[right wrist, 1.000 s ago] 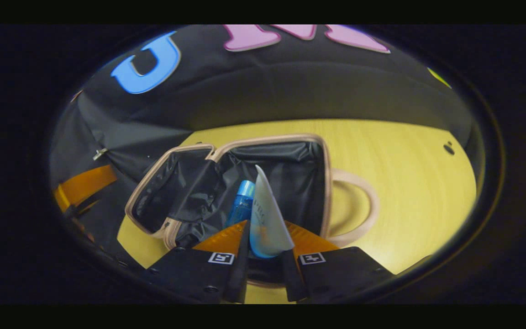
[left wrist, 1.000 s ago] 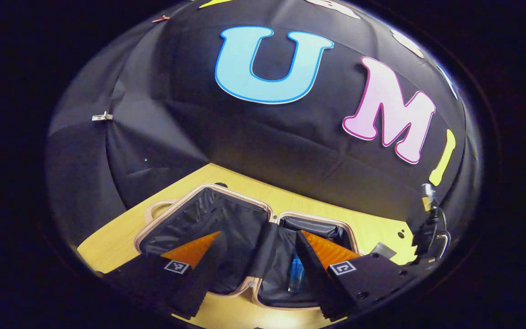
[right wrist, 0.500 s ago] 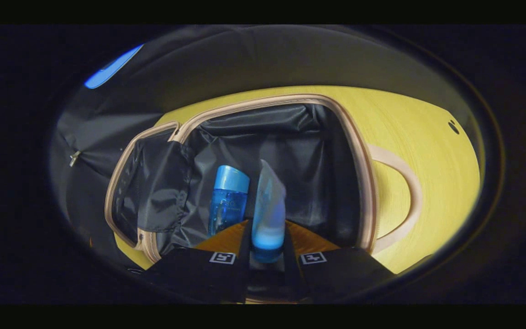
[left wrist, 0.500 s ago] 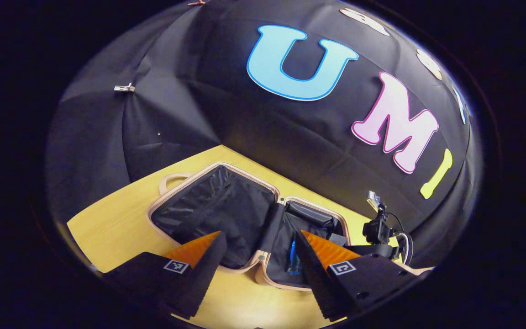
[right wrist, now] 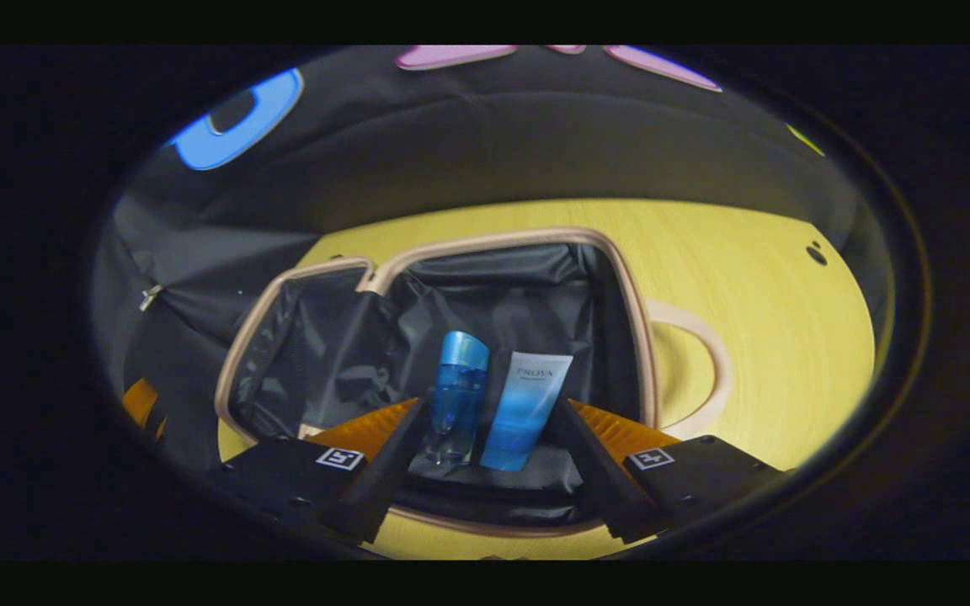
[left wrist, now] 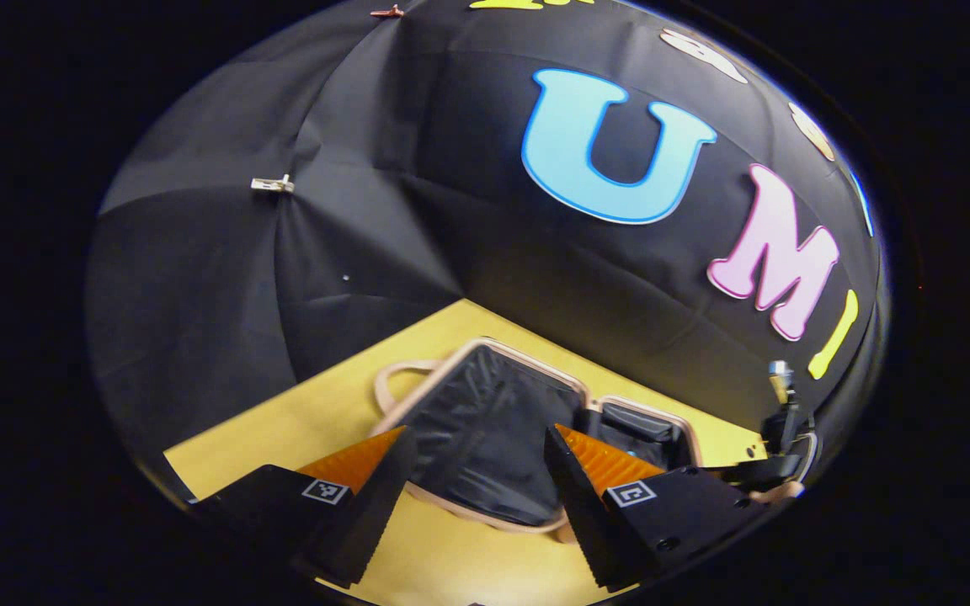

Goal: First open the suitcase, pack the skin care products into it, and then close the suitcase.

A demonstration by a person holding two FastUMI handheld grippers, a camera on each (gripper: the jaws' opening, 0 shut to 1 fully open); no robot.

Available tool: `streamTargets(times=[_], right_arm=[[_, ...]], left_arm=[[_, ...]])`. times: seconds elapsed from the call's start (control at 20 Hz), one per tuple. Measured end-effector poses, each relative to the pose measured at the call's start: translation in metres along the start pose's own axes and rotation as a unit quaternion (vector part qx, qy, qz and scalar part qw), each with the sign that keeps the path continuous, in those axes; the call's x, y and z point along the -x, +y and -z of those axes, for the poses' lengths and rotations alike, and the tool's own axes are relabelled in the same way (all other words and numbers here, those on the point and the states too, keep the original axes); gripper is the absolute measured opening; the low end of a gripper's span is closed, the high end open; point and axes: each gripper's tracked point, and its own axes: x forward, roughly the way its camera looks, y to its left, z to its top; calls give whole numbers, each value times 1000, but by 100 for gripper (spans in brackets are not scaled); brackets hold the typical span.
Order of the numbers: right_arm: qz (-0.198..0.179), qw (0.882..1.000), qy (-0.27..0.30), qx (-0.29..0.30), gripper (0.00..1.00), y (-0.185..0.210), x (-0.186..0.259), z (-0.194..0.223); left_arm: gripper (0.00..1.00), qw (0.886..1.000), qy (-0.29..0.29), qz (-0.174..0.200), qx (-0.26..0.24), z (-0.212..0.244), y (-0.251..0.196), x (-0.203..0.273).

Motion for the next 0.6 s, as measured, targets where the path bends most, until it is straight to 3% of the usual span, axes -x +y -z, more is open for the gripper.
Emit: streamTargets(times=[0.1,0.2,0.35,0.55,0.6], right_arm=[[-18,1000,4,-12,98,5,26,18],[-17,999,-3,-28,98,-1,50,37],[-8,1000,-21,-18,97,-17,86,63],[4,1000,-16,-14,97,-48,137,94],[9,1000,-12,-19,89,-55,145,103]], left_arm=[[96,1000,7,-16,-5,-11,32,-25],[95,1000,24,-8,14,-14,48,-55],[96,994,72,26,78,-4,65,-97],[95,984,109,15,142,9,97,-153],[95,982,118,15,145,11,102,-163]])
